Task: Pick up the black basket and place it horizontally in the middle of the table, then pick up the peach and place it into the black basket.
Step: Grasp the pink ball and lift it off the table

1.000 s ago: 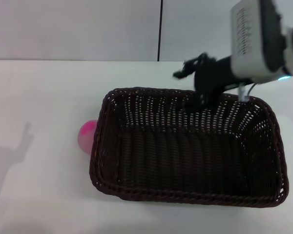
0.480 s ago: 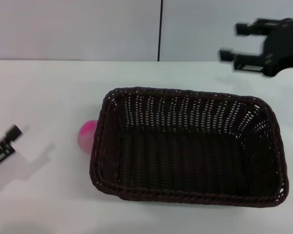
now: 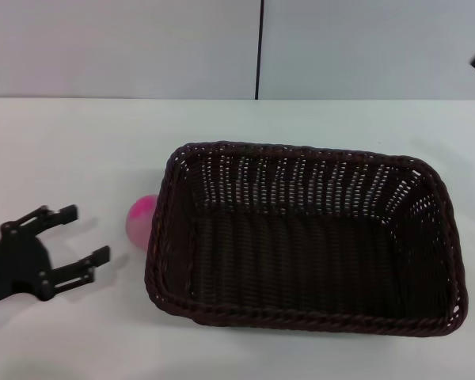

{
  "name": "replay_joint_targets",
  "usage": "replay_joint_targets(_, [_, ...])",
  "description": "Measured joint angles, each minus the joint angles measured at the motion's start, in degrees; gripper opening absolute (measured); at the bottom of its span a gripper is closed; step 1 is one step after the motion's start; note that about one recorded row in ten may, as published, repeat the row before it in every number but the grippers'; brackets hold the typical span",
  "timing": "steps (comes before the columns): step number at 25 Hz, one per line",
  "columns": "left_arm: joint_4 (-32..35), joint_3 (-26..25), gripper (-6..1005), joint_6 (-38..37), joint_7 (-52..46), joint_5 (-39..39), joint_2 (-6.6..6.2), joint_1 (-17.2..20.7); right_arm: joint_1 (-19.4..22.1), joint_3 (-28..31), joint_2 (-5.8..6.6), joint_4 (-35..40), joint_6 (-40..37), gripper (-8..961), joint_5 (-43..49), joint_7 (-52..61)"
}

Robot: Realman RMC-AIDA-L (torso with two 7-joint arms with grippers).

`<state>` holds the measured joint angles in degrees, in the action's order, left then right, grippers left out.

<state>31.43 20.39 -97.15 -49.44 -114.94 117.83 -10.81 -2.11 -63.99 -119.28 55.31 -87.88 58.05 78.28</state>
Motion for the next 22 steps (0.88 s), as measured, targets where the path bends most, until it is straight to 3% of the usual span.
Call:
replay_joint_targets(1, [-1.53, 0.33, 803, 4.00, -0.26, -4.48, 0.36, -4.16, 0.00, 0.00, 0.00, 0.00, 0.00, 687, 0.00, 0.00])
replay_joint_targets(5, [-3.57, 0.71, 803, 6.96, -0.37, -5.88, 0.30, -6.60, 0.35, 1.28, 0.02, -5.40, -4.21, 686, -0.98, -0.84])
replay_joint_targets(22, [-9.69, 3.51, 800, 13.38, 0.36, -6.44, 0.47, -11.55, 0.03, 3.50, 0.18, -12.53, -7.92, 685, -1.21, -2.43])
